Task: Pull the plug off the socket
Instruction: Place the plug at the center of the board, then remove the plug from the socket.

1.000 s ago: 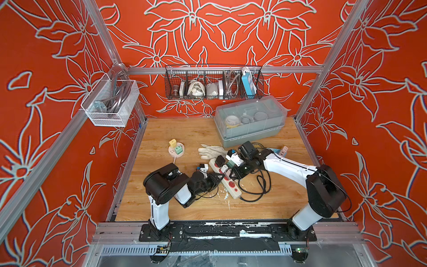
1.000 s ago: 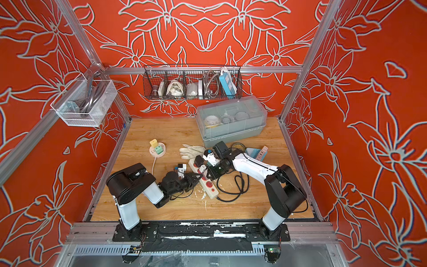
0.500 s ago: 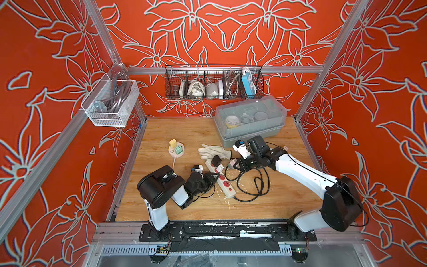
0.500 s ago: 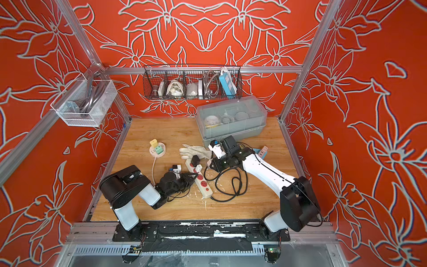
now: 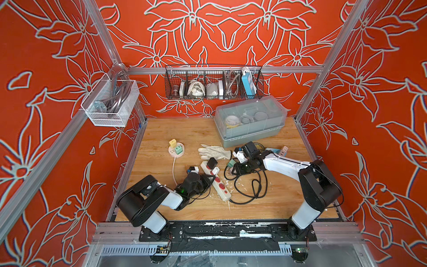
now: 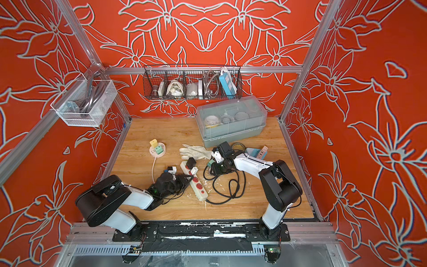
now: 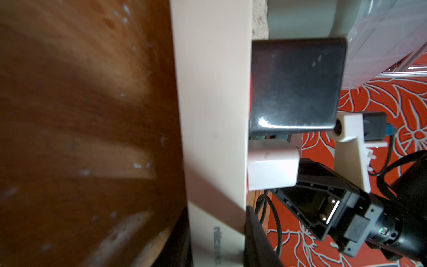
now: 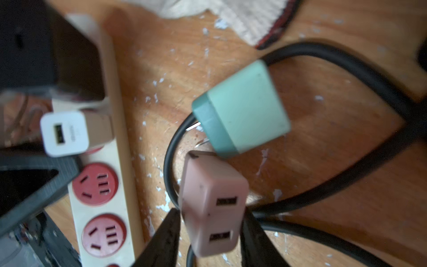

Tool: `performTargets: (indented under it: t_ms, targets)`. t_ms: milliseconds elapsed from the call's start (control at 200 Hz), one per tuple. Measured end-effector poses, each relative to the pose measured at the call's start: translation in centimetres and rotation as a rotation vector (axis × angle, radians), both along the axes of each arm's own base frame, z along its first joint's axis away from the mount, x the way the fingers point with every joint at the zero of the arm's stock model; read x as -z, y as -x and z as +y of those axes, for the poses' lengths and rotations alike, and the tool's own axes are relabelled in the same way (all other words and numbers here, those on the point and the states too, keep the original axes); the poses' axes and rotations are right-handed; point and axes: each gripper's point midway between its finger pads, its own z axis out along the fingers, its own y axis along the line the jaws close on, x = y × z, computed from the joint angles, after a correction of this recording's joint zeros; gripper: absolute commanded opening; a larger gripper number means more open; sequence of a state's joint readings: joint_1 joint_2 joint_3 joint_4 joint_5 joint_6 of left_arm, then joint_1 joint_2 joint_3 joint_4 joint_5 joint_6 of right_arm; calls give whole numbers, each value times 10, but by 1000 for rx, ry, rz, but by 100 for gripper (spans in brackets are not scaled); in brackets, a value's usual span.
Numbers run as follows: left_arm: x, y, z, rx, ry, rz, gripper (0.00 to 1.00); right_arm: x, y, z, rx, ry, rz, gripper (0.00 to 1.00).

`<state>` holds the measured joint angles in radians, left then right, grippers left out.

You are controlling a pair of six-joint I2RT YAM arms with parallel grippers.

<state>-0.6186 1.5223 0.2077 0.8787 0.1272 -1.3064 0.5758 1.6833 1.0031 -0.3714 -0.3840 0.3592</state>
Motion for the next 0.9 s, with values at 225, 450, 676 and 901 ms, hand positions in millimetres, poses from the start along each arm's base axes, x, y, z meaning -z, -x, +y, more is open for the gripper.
performTargets:
  t_ms: [225,450,676,901]
  targets:
    - [-2,4,6,-3,-30,6,0,-42,-15,-12,77,14,-149,65]
    - [-2,3,6,-3,-46,11,0,-80,-7,25,-12,-111,-219,66]
    - [0,0,4,0,-56,11,0,-56,12,72,-127,-143,-143,70]
    - [1,-1,3,2,-54,4,0,-38,6,90,-139,-139,-104,64]
